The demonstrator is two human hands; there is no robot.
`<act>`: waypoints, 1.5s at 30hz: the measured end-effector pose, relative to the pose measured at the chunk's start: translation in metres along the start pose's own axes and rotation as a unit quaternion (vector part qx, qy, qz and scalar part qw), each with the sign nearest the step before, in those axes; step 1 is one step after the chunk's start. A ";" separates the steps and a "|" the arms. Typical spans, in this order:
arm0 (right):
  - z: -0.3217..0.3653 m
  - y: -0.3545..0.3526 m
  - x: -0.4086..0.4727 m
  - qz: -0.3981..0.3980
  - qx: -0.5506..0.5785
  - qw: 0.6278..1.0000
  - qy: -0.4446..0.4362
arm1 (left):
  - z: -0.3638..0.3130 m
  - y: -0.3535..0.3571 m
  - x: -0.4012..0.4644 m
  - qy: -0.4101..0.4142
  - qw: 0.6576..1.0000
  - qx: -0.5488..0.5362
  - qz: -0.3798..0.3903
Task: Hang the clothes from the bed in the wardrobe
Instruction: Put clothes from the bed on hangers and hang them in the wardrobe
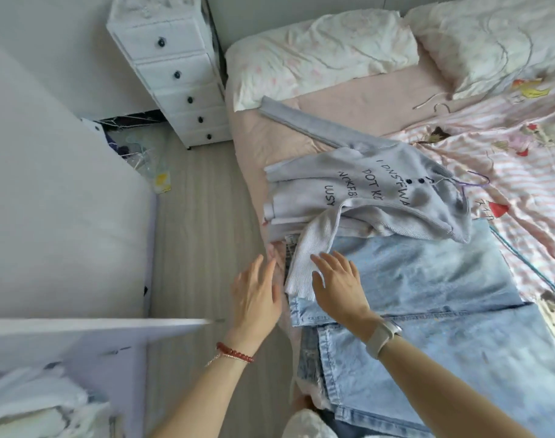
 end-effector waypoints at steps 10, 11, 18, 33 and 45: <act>0.296 0.090 -0.151 0.089 0.008 0.942 -0.324 | 0.208 -0.171 -0.245 -0.214 0.959 0.055 -0.177; 0.326 0.100 -0.167 0.102 0.009 0.932 -0.349 | 0.230 -0.192 -0.273 -0.242 0.947 0.072 -0.198; 0.523 0.140 -0.267 0.140 0.049 0.844 -0.516 | 0.335 -0.328 -0.444 -0.415 0.840 0.147 -0.316; 0.827 0.148 -0.288 0.267 0.318 0.756 -0.506 | 0.434 -0.520 -0.460 -0.417 0.723 0.313 -0.453; 0.936 0.179 -0.297 0.454 0.350 0.736 -0.360 | 0.504 -0.498 -0.457 -0.501 0.711 0.191 -0.454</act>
Point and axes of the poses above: each hand's wrist, its own x-axis towards the middle knuckle, its own y-axis out of the palm, z = x × y, the point moved 7 cm from there along x, towards the middle knuckle, and after that the axes turned 6 degrees about -z, right-handed, at the moved point
